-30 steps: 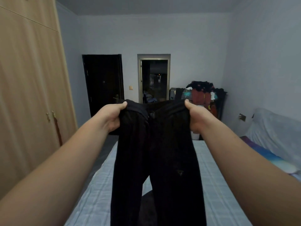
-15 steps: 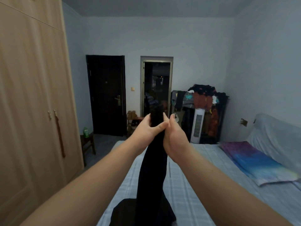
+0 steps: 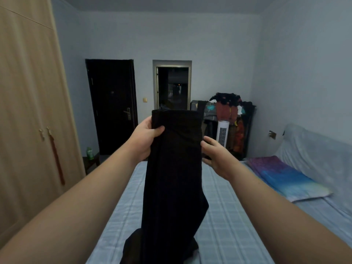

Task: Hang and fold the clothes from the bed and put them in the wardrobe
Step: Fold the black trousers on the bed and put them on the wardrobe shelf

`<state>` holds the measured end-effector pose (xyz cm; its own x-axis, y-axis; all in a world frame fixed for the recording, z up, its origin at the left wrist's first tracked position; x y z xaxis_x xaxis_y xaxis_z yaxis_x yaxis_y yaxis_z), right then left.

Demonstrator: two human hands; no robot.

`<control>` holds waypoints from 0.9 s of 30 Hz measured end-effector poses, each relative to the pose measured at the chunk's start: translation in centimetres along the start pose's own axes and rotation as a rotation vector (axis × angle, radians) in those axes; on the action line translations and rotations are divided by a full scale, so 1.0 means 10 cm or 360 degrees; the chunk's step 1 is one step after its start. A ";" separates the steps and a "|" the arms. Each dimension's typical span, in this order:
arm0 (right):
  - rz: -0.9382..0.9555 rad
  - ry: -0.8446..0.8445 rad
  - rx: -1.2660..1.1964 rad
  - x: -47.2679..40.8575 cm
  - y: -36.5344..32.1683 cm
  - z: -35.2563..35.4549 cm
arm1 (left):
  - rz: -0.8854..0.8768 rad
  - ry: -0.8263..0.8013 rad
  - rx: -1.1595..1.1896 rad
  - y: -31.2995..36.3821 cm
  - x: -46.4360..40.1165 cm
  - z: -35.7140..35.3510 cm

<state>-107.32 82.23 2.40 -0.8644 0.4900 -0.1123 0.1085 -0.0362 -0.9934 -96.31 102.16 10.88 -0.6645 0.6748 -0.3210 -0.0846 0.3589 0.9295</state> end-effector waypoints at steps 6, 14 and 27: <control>-0.0068 -0.0298 0.0111 0.02 -0.15 -0.12 | -0.0044 -0.0050 -0.0026 0.03 -0.03 0.01; 0.0321 0.0192 0.0393 -0.01 -0.92 0.04 | -0.0378 0.0063 -0.0639 0.52 -0.17 0.20; 0.0407 0.0408 0.0435 0.05 -0.97 0.63 | -0.0143 -0.0142 -0.0348 0.13 -0.66 -0.19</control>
<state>-111.85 77.33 11.84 -0.6736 0.6341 -0.3797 0.1394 -0.3955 -0.9078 -93.47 96.92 14.51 -0.5796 0.7045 -0.4096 -0.3052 0.2784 0.9107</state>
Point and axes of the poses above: each hand's wrist, its own x-axis away from the middle knuckle, its own z-axis out of the back of the hand, y = z × x, the point moved 7 cm from there along -x, towards the middle knuckle, and after that the axes turned 3 degrees about x, right-handed, at the moved point
